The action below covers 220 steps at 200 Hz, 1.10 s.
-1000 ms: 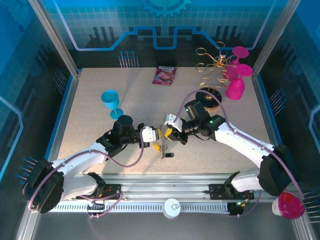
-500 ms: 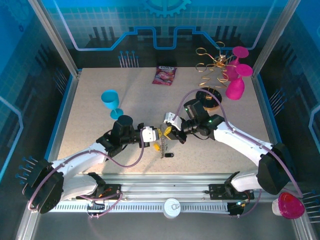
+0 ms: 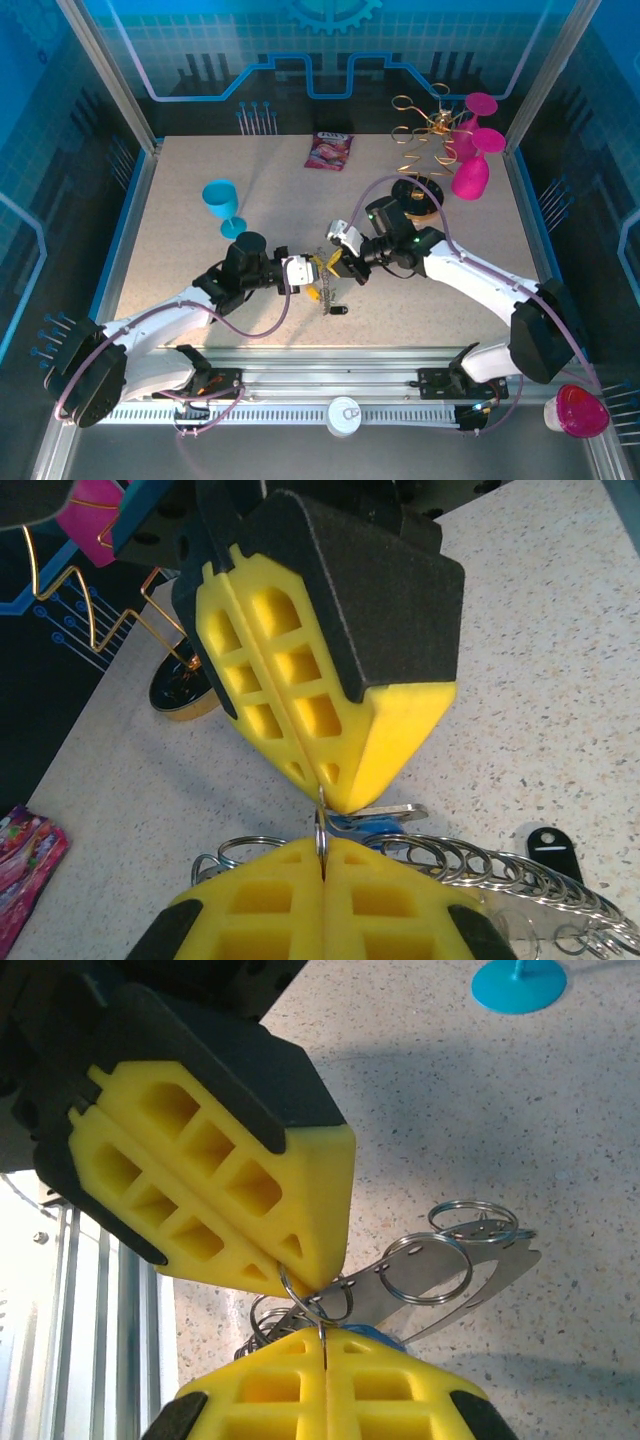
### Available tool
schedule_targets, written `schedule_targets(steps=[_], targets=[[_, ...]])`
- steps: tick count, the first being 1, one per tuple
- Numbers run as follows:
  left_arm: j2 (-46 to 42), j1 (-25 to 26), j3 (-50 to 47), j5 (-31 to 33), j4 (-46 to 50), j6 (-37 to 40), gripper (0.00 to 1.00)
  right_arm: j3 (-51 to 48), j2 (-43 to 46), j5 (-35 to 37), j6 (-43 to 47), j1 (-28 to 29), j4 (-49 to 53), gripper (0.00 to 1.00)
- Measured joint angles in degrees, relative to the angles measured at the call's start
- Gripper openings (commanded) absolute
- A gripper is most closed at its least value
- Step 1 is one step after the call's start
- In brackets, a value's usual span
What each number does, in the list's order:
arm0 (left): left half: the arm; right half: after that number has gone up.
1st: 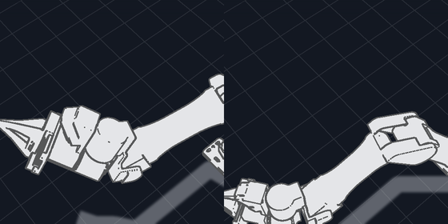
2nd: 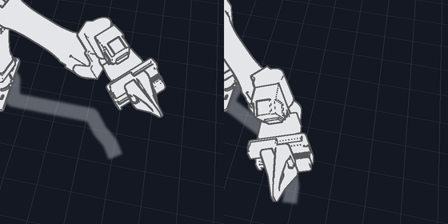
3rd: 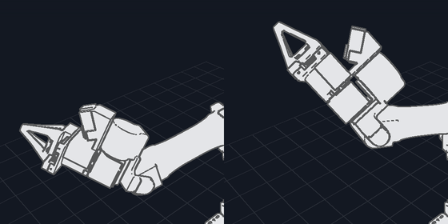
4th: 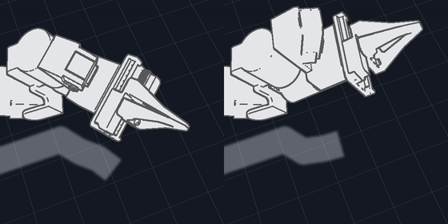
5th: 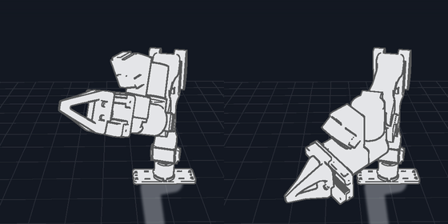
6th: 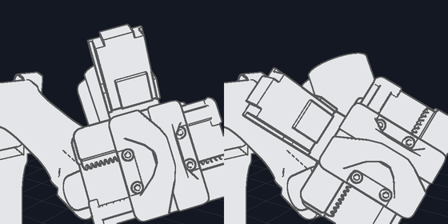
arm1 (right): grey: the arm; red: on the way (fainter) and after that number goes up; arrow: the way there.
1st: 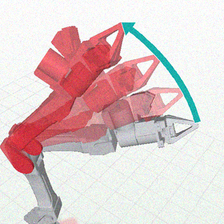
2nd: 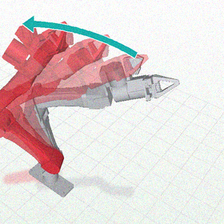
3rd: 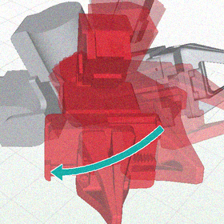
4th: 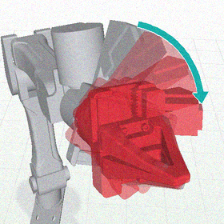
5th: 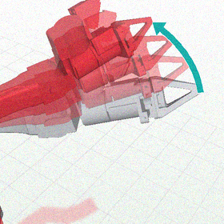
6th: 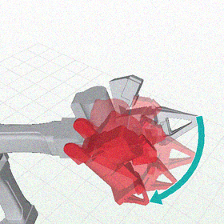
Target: Put the keys on the keyring
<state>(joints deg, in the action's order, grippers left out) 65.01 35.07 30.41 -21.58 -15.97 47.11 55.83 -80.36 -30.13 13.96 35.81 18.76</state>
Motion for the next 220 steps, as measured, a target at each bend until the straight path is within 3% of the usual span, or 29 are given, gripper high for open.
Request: schedule_targets(steps=[89, 220], targets=[[-0.6, 1.9, -1.6, 5.1, -2.4, 4.7, 0.00, 0.1, -1.5, -1.9, -7.8, -1.5, -1.0, 0.00], [-1.1, 2.0, -2.8, 5.8, -5.2, 5.2, 0.00, 1.8, -2.9, -2.3, -11.9, -1.7, -0.3, 0.00]])
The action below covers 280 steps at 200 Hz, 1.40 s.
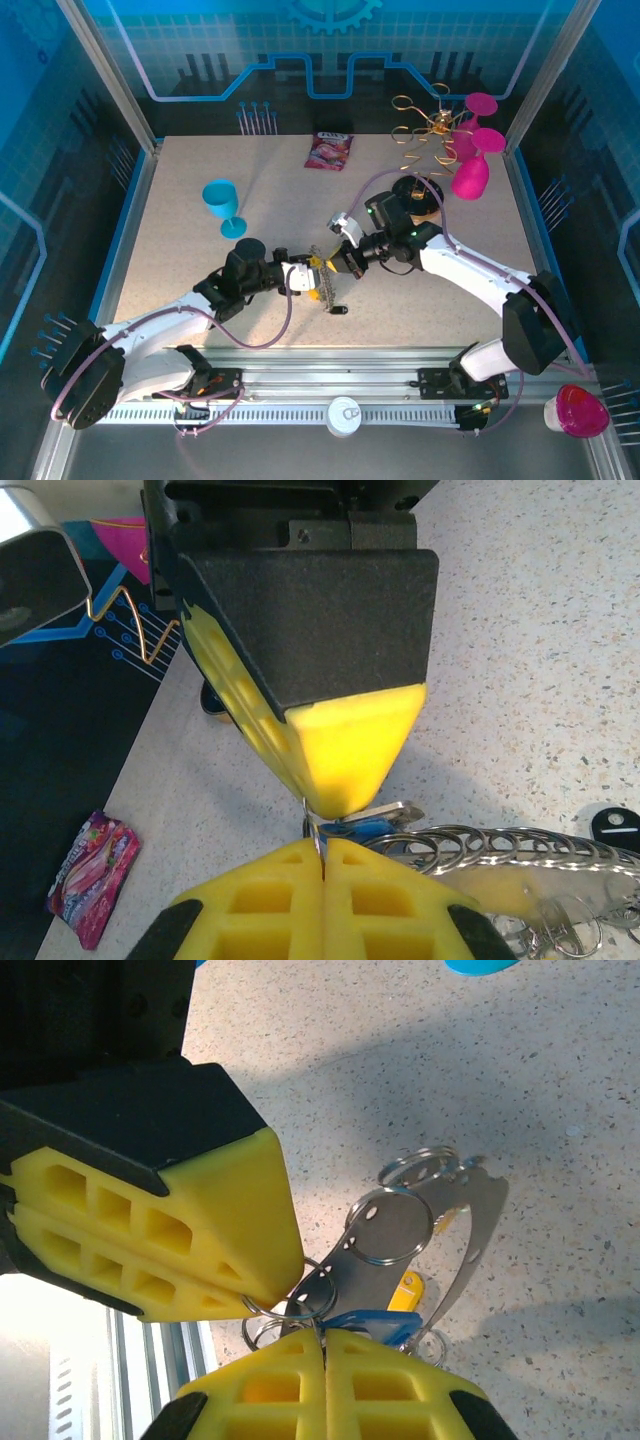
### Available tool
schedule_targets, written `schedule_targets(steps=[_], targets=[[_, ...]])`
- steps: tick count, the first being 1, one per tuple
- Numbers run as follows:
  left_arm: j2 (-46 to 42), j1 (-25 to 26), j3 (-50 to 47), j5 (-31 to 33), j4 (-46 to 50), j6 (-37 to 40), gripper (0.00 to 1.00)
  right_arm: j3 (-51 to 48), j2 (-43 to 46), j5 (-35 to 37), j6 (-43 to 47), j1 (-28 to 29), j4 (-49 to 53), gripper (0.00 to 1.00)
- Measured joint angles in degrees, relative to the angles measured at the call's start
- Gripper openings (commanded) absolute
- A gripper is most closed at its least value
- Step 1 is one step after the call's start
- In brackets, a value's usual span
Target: Put the keys on the keyring
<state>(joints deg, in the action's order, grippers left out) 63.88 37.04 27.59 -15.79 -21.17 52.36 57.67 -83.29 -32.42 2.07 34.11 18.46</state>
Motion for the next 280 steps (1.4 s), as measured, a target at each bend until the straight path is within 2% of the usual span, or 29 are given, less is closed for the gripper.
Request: schedule_targets(steps=[86, 157, 186, 228, 280], targets=[[0.0, 0.0, -0.5, 1.4, -3.0, -1.4, 0.00, 0.9, -1.6, -2.8, -7.1, -0.7, -1.6, 0.00], [0.0, 0.1, -2.1, 2.6, -7.0, -4.2, 0.00, 1.3, -2.1, -5.9, -8.1, -3.4, -1.9, 0.00], [0.0, 0.9, -3.0, 1.8, -8.6, -5.9, 0.00, 1.3, -2.1, -5.2, -8.1, -5.7, -3.2, 0.00], [0.0, 1.0, -3.1, 1.8, -8.9, -7.3, 0.00, 1.3, -2.2, -5.5, -7.8, -5.8, -3.5, 0.00], [0.0, 1.0, -3.4, 1.8, -9.5, -9.0, 0.00, -2.2, -0.9, -4.6, -0.3, -5.5, -2.8, 0.00]])
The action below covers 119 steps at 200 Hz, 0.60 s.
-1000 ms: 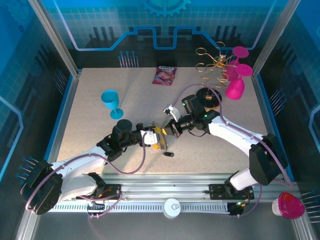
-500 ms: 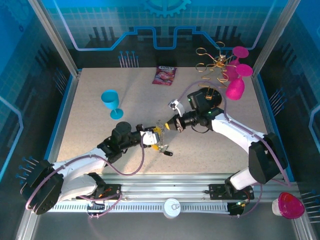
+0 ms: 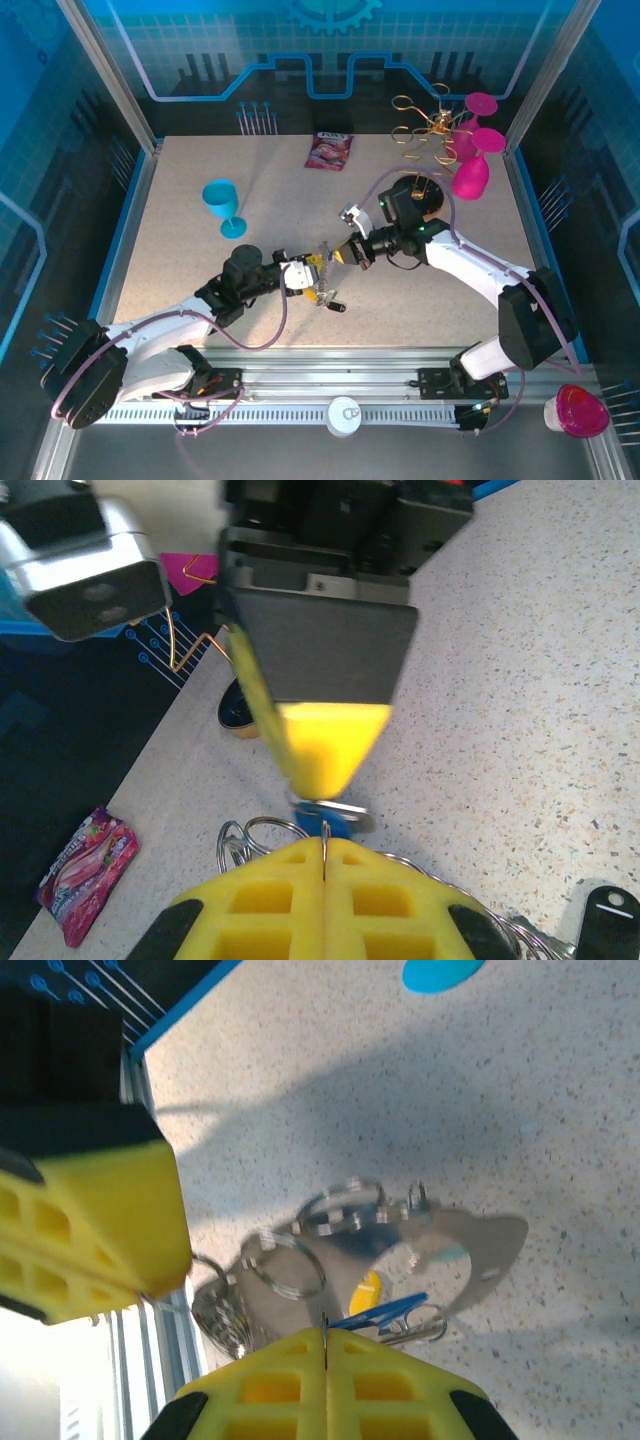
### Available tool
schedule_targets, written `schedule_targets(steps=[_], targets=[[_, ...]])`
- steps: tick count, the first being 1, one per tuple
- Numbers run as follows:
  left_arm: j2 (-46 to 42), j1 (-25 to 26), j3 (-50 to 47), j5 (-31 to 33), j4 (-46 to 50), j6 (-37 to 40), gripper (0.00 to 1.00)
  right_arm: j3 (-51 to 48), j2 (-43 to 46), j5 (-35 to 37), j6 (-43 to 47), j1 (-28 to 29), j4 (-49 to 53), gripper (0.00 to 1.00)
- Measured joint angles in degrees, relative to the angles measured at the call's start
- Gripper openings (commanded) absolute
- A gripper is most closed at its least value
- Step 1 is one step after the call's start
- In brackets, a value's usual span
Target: Put the keys on the keyring
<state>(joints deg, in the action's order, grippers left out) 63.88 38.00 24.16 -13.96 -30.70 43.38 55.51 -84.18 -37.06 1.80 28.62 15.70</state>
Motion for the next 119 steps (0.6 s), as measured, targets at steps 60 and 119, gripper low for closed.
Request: schedule_targets(steps=[60, 119], targets=[[0.0, -0.7, 0.0, -0.9, 0.0, -3.2, 0.00, -1.0, 0.2, 11.7, 4.6, 0.7, 8.2, 0.00], [0.0, -2.4, 0.0, -3.2, 0.2, -8.3, 0.00, -4.7, -1.5, 22.5, 3.4, 4.0, 9.3, 0.00]])
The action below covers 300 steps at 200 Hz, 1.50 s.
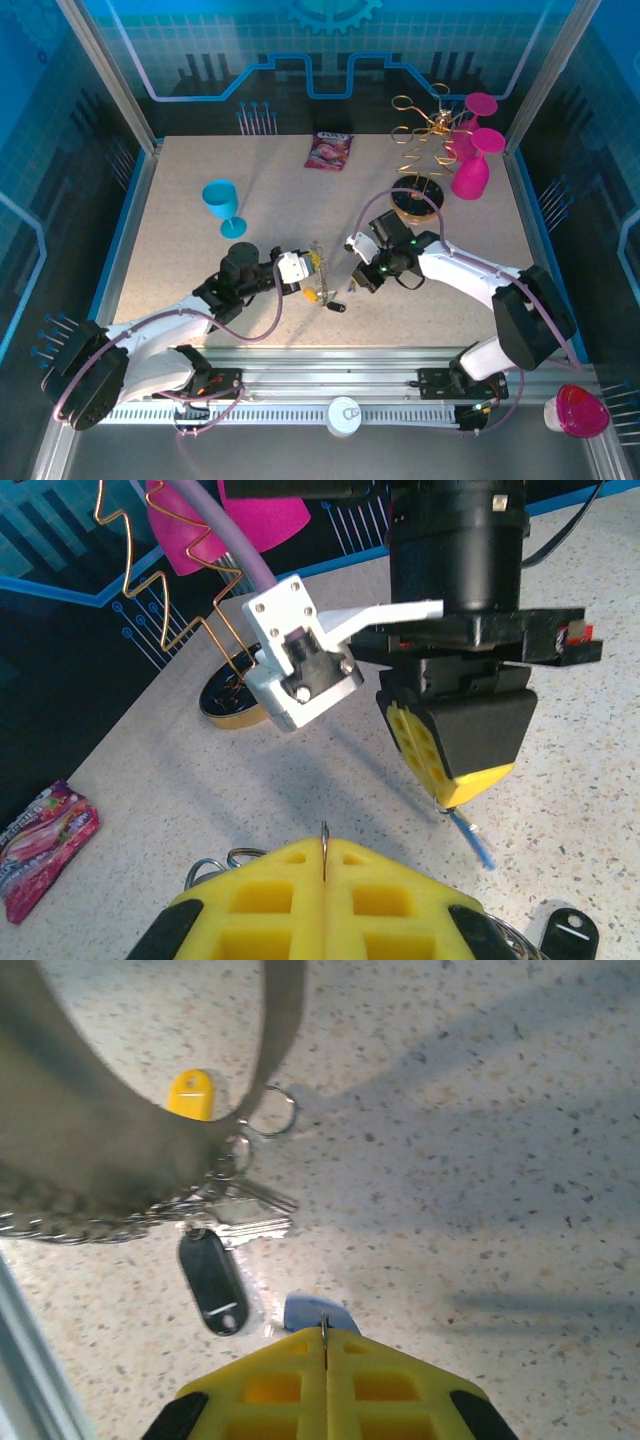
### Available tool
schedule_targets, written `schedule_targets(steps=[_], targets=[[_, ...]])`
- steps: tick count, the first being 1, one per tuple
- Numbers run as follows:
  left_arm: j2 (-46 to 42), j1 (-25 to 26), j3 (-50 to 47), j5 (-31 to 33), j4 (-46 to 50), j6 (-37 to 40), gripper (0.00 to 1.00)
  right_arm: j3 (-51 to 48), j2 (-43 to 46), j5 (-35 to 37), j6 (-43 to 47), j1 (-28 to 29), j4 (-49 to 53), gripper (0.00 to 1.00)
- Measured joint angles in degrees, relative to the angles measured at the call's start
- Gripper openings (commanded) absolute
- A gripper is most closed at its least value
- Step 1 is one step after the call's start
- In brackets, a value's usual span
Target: Put the keys on the keyring
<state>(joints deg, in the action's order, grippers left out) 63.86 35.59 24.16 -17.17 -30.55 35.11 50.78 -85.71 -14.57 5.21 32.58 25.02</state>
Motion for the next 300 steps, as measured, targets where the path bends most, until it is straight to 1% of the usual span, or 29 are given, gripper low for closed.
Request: schedule_targets(steps=[14, 49, 68, 81, 96, 122, 137, 164, 206, 234, 259, 300], targets=[[0.0, -0.2, 0.0, -0.5, 0.1, -0.7, 0.00, 0.6, -2.0, 0.6, 0.2, 0.0, -0.2, 0.00], [0.0, -0.6, 0.0, -1.3, 0.2, -1.3, 0.00, 2.8, -5.7, 4.0, 2.3, 0.1, 0.0, 0.25], [0.3, -0.9, 0.0, -2.1, 0.2, -2.1, 0.00, 2.8, -5.9, 4.3, 3.4, -0.1, 0.4, 0.30], [0.6, -1.3, 0.0, -2.4, 0.0, -2.3, 0.00, 2.5, -4.6, 3.4, 4.4, -0.7, -0.6, 0.30], [0.9, -1.7, 0.0, -3.1, -0.6, -2.6, 0.00, 0.7, -0.8, 1.0, 6.7, -1.5, -3.9, 0.29], [1.0, -2.1, 0.0, -4.1, -1.4, -3.4, 0.00, -6.4, 8.8, -7.1, 14.5, -2.0, -15.6, 0.24], [1.0, -2.1, 0.0, -4.8, -1.4, -3.6, 0.00, -9.8, 11.5, -11.7, 18.6, -1.9, -22.6, 0.22], [1.0, -2.1, 0.0, -5.7, -1.4, -3.7, 0.00, -10.1, 10.3, -16.9, 22.8, -1.9, -30.1, 0.23], [1.0, -2.2, 0.0, -6.8, -1.5, -3.7, 0.00, -8.5, 7.8, -22.1, 24.7, -1.7, -36.0, 0.26], [1.0, -2.2, 0.0, -6.8, -1.4, -3.7, 0.00, -8.3, 6.9, -24.5, 25.6, -1.0, -36.9, 0.27], [1.0, -2.3, 0.0, -6.8, -1.4, -3.7, 0.00, -8.2, 6.7, -24.9, 26.8, -0.9, -36.9, 0.27], [1.0, -2.3, 0.0, -7.0, -1.5, -3.7, 0.00, -7.6, 6.2, -25.2, 28.1, 0.0, -36.4, 0.24]])
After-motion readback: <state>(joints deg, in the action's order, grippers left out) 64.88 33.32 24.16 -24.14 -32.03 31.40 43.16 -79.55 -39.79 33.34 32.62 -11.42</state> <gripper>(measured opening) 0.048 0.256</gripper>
